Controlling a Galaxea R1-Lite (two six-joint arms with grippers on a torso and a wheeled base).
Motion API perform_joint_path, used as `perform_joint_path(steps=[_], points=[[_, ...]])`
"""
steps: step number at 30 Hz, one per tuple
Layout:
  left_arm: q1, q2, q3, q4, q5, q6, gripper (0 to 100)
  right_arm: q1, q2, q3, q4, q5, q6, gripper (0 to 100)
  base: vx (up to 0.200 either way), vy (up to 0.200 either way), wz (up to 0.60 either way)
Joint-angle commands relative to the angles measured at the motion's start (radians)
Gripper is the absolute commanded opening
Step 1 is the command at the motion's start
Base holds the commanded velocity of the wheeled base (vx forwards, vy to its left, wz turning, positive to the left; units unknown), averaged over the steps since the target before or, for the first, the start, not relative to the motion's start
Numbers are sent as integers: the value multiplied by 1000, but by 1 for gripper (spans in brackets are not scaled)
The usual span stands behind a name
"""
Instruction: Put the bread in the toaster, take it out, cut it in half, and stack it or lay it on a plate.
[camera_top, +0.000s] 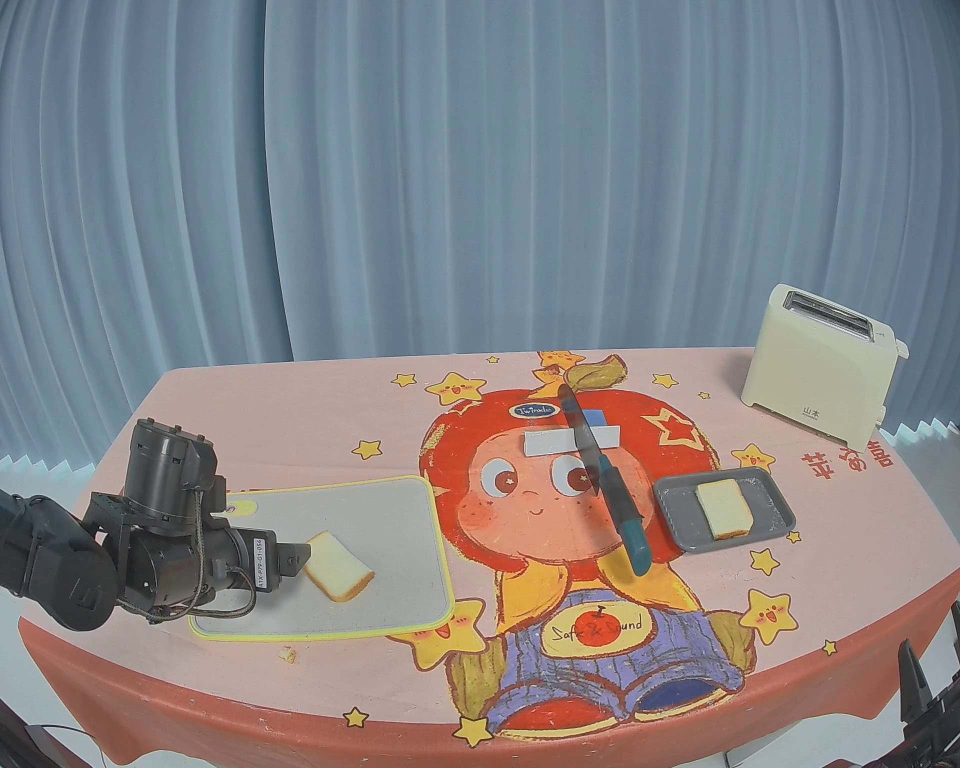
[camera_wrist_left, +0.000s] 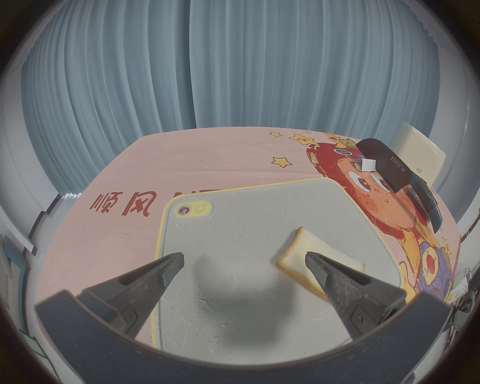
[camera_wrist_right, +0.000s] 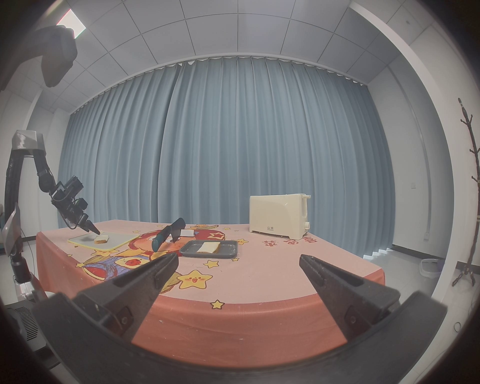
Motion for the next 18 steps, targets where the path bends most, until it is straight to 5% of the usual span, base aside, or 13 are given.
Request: perform_joint_path(steps=[1,18], points=[[4,8,0,1,0,0,100,0,-16,18,0,0,0,100,0,0,0],[4,42,2,-1,0,0,100,0,-16,18,0,0,0,100,0,0,0]])
